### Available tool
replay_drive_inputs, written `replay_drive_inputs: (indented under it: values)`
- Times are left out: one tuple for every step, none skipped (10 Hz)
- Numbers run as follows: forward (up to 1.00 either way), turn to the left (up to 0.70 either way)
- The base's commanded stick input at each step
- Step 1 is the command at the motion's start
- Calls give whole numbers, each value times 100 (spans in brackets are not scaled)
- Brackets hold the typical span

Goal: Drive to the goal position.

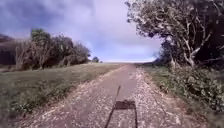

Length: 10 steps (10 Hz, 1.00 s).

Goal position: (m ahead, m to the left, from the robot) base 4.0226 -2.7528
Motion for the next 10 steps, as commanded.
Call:
replay_drive_inputs:
  values:
    - [70,0]
    - [70,0]
    - [70,0]
    - [70,0]
    - [70,0]
    - [70,0]
    - [70,0]
    - [70,-1]
    - [70,-6]
    - [70,-13]
